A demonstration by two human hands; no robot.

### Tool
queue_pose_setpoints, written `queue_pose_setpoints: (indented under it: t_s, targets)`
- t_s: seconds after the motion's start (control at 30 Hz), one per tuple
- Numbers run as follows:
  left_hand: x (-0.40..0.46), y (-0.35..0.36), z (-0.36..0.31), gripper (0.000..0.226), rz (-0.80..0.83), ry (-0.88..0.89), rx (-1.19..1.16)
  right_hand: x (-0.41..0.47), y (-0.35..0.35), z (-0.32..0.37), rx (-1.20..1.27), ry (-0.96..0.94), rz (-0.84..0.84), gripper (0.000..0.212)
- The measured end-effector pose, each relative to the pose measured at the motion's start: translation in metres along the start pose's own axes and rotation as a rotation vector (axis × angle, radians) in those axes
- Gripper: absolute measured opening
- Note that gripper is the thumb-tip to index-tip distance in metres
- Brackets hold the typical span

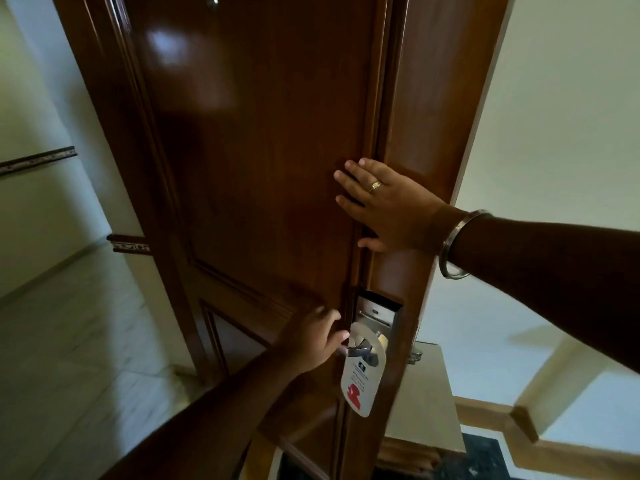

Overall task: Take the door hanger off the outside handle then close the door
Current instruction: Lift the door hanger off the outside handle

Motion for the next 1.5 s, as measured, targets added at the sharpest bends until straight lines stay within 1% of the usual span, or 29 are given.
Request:
queue_pose_setpoints:
  t_s: [0.13, 0.3, 0.37, 0.4, 0.47, 0.6, 0.63, 0.7, 0.77, 0.9, 0.97, 1.03, 1.1, 1.23, 1.3, 1.33, 1.37, 1.4, 1.43, 1.47, 1.5]
  targets:
    - [0.014, 0.012, 0.012, 0.026, 0.101, 0.028, -0.14, -0.001, 0.002, 0.0, -0.016, -0.005, 0.009, 0.083]
    - [0.03, 0.024, 0.004, 0.017, 0.162, 0.149, -0.286, -0.004, 0.007, 0.007, -0.063, -0.043, 0.048, 0.079]
    - [0.034, 0.025, 0.0, 0.011, 0.205, 0.211, -0.308, -0.004, 0.009, 0.009, -0.07, -0.044, 0.068, 0.079]
    - [0.037, 0.024, -0.001, 0.009, 0.222, 0.26, -0.306, -0.004, 0.009, 0.01, -0.074, -0.046, 0.077, 0.079]
    - [0.042, 0.015, -0.008, 0.008, 0.233, 0.417, -0.247, -0.004, 0.011, 0.012, -0.074, -0.049, 0.095, 0.079]
    - [0.036, 0.002, -0.024, 0.013, 0.267, 0.83, -0.033, -0.003, 0.014, 0.012, -0.084, -0.051, 0.126, 0.079]
    - [0.034, 0.0, -0.025, 0.017, 0.282, 0.902, 0.027, -0.004, 0.015, 0.012, -0.089, -0.048, 0.124, 0.079]
    - [0.036, -0.005, -0.017, 0.028, 0.318, 0.967, 0.119, -0.005, 0.016, 0.014, -0.09, -0.045, 0.129, 0.078]
    - [0.04, -0.009, -0.004, 0.031, 0.343, 0.95, 0.141, -0.007, 0.018, 0.016, -0.092, -0.047, 0.139, 0.079]
    - [0.042, -0.016, 0.02, 0.023, 0.361, 0.827, 0.106, -0.008, 0.02, 0.015, -0.092, -0.037, 0.144, 0.079]
    - [0.035, -0.017, 0.035, 0.017, 0.352, 0.732, 0.081, -0.008, 0.021, 0.014, -0.084, -0.03, 0.139, 0.079]
    - [0.022, -0.018, 0.052, 0.014, 0.318, 0.603, -0.014, -0.008, 0.021, 0.015, -0.069, -0.026, 0.147, 0.078]
    - [0.007, -0.022, 0.066, 0.016, 0.229, 0.449, -0.13, -0.007, 0.02, 0.015, -0.044, -0.024, 0.176, 0.077]
    - [-0.019, -0.042, 0.082, 0.025, -0.042, 0.081, -0.364, -0.008, 0.012, 0.012, 0.006, -0.02, 0.239, 0.075]
    - [-0.024, -0.06, 0.079, 0.027, -0.168, -0.014, -0.433, -0.007, 0.008, 0.013, 0.044, -0.029, 0.267, 0.071]
    - [-0.025, -0.07, 0.076, 0.027, -0.225, -0.035, -0.466, -0.007, 0.006, 0.015, 0.094, -0.021, 0.281, 0.068]
    - [-0.026, -0.083, 0.07, 0.026, -0.277, -0.042, -0.496, -0.006, 0.0, 0.016, 0.194, 0.006, 0.289, 0.066]
    - [-0.026, -0.092, 0.064, 0.023, -0.312, -0.044, -0.529, -0.007, -0.003, 0.02, 0.362, 0.056, 0.321, 0.065]
    - [-0.025, -0.1, 0.059, 0.019, -0.339, -0.042, -0.559, -0.009, -0.006, 0.022, 0.587, 0.127, 0.391, 0.067]
    - [-0.025, -0.105, 0.054, 0.017, -0.354, -0.037, -0.584, -0.014, -0.003, 0.028, 0.818, 0.198, 0.489, 0.069]
    - [-0.025, -0.109, 0.049, 0.016, -0.365, -0.034, -0.603, -0.021, 0.0, 0.036, 0.988, 0.26, 0.583, 0.071]
Point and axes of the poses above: each hand's wrist, its own x-axis towards the middle knuckle, its own y-axis out of the palm, z = x × y, the point moved 10 cm from there along x, towards the middle knuckle, and after that the axes turned 15 degrees about y, right-handed, at the moved point
